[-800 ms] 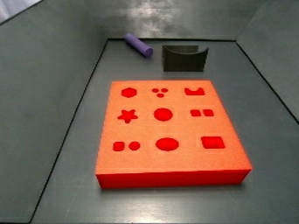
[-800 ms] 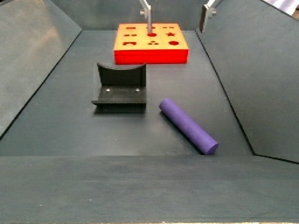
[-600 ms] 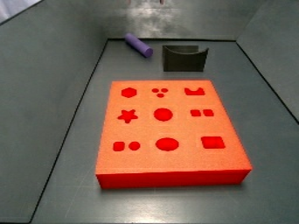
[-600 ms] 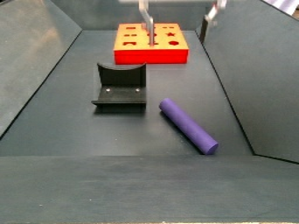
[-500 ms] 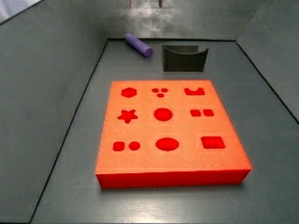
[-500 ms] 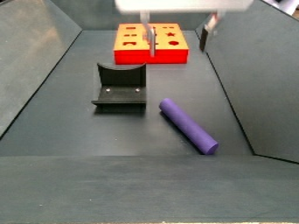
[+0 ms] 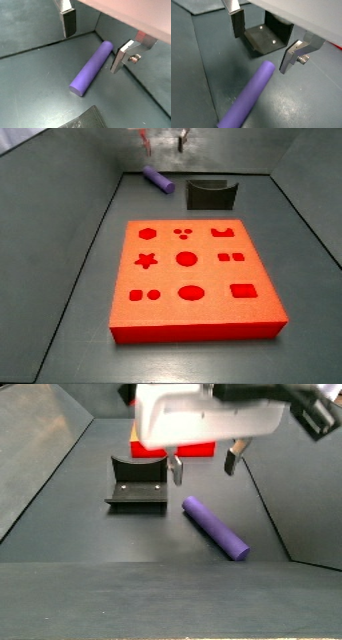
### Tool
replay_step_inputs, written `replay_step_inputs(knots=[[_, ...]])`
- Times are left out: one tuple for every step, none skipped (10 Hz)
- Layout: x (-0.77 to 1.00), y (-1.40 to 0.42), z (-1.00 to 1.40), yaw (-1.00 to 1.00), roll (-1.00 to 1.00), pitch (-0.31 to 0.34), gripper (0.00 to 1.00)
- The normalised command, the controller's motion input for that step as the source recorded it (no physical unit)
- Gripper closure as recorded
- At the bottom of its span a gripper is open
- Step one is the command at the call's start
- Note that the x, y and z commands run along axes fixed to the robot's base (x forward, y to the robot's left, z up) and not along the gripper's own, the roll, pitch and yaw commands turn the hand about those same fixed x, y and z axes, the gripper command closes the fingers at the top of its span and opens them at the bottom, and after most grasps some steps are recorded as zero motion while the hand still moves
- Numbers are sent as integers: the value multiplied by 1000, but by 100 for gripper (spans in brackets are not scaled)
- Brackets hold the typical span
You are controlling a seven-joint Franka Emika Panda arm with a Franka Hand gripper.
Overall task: Pick up the round object. Move up. Place the round object on the fixture. Regrasp the round object. Move to above the board. Insert the round object.
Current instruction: Pick up the round object.
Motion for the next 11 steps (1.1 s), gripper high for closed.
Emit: replay_step_inputs(knots=[[0,-6,-660,74,-161,-104,0],[0,-51,-674,57,-160,-130,0],[0,-74,-689,63,-156,-130,0],[11,-23,-691,34,-166,-136,0],[103,0,-697,0,-190,-101,0],[60,0,-574,0,-150,-66,0],[11,0,-534,0,-129,-47,0],[9,0,-631,0,-107,-21,0],[0,0,-594,0,-101,-17,0],[0,0,-580,0,-119,-41,0],[0,0,-549,0,-120,-40,0]])
